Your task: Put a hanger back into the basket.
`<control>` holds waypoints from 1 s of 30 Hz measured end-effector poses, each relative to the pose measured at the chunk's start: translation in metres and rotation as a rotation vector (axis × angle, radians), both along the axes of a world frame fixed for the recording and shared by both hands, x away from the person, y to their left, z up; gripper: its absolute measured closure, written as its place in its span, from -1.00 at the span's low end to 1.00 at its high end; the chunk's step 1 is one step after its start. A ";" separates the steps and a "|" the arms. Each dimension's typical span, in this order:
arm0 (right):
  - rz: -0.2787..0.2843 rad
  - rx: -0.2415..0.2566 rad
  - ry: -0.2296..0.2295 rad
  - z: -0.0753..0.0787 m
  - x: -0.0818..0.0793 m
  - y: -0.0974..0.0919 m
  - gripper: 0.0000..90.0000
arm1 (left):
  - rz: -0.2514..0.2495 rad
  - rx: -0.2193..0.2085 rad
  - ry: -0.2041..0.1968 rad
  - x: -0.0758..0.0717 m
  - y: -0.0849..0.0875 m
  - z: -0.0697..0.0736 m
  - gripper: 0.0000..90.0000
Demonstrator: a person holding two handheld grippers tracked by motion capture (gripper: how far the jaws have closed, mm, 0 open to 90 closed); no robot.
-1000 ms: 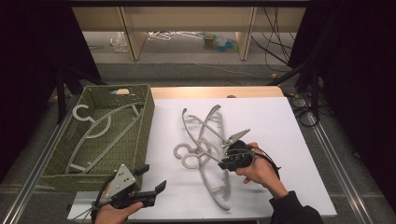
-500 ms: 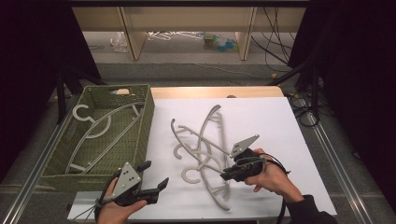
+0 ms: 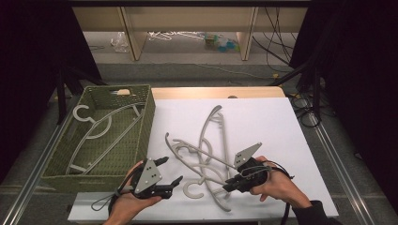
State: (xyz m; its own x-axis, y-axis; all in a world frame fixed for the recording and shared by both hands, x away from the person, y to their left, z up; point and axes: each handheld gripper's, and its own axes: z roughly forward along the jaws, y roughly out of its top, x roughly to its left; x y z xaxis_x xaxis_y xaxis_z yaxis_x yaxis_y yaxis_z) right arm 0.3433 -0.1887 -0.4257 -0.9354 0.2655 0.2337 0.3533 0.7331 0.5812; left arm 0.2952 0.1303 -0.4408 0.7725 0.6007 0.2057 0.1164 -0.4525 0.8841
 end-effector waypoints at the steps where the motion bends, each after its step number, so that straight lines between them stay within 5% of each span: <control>1: 0.007 0.003 0.003 0.000 -0.002 0.001 0.82 | -0.033 0.013 0.015 0.001 -0.005 -0.003 -0.38; 10: 0.065 0.015 0.020 -0.001 -0.006 0.006 0.82 | -0.154 0.147 0.000 0.011 -0.014 -0.012 -0.18; 21: 0.118 0.036 0.035 -0.001 -0.009 0.011 0.82 | -0.312 0.173 -0.025 0.013 -0.029 -0.020 0.14; 30: 0.127 0.050 0.014 0.002 -0.007 0.006 0.80 | -0.402 0.252 -0.056 0.008 -0.031 -0.010 0.50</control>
State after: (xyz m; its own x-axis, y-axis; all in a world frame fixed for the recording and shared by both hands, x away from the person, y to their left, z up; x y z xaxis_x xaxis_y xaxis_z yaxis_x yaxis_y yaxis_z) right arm 0.3359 -0.1824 -0.4236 -0.9574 0.1327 0.2566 0.2676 0.7424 0.6143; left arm 0.3037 0.0991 -0.4508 0.9169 0.1824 0.3551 -0.1569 -0.6532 0.7407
